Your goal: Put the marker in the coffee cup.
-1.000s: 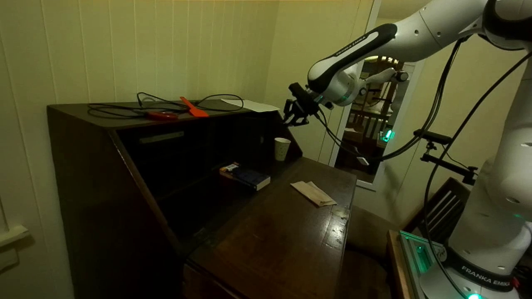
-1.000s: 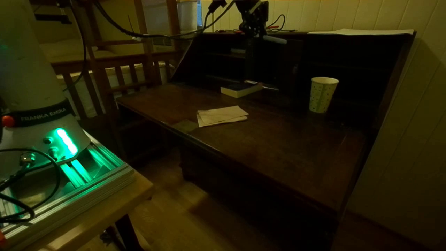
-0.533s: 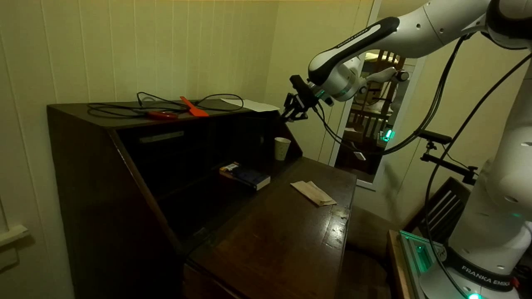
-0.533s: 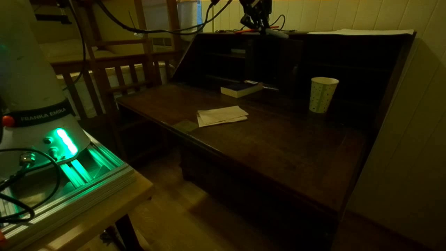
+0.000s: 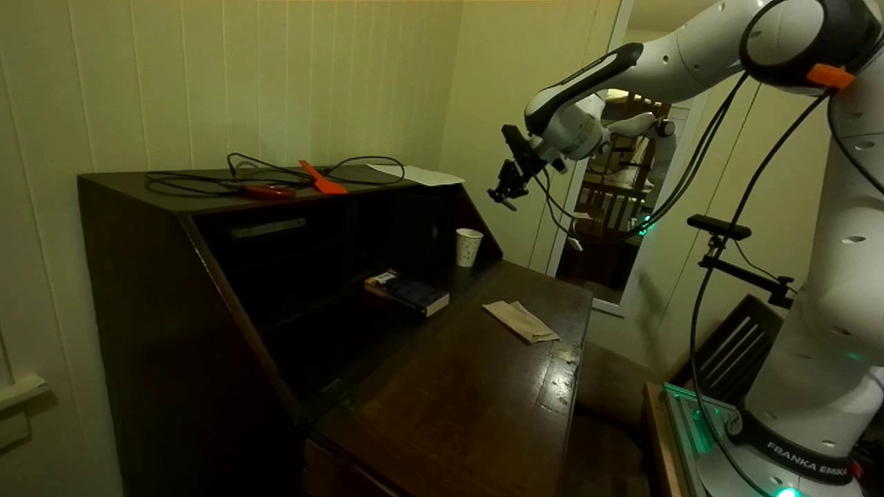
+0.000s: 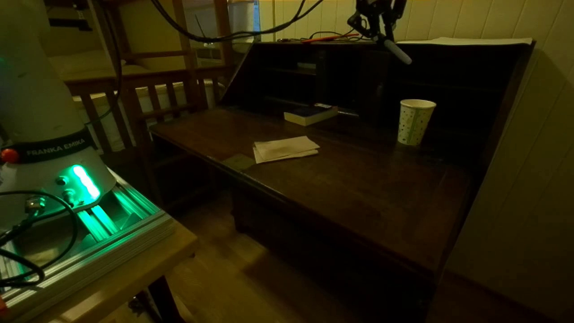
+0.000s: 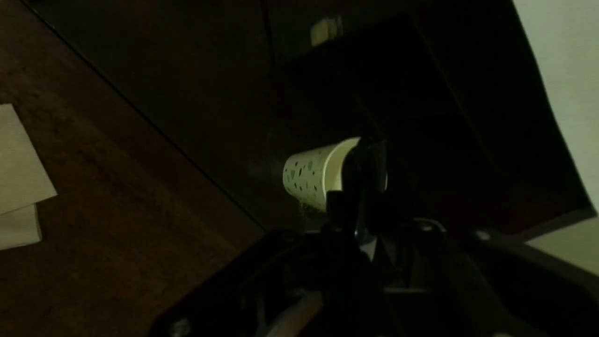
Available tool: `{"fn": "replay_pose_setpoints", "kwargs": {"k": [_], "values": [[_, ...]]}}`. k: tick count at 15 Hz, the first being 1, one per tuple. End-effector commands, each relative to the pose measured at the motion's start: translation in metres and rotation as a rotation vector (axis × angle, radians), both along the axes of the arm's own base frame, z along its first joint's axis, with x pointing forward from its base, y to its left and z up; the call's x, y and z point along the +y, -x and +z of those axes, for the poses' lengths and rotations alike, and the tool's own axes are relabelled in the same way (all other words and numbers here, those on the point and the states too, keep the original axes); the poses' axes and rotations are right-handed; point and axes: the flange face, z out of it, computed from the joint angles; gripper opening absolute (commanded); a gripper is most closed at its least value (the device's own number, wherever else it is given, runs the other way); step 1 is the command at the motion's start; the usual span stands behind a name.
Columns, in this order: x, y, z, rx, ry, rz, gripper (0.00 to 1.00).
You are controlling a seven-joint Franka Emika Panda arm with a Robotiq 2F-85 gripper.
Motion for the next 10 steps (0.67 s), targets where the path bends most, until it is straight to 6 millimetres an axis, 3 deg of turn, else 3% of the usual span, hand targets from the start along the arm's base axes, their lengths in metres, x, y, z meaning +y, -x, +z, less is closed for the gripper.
{"fn": "replay_pose_setpoints", "kwargs": {"k": [1, 2, 4, 5, 7, 10], "values": [[-0.048, 0.001, -0.004, 0.036, -0.083, -0.175, 0.06], [-0.031, 0.009, 0.0, 0.017, -0.051, -0.095, 0.22], [-0.046, 0.011, -0.005, 0.027, -0.068, -0.151, 0.22], [-0.047, 0.009, -0.007, 0.028, -0.072, -0.16, 0.06], [-0.037, -0.002, -0.004, -0.057, -0.176, -0.127, 0.06], [-0.053, -0.006, 0.002, -0.169, -0.305, -0.136, 0.06]]}}
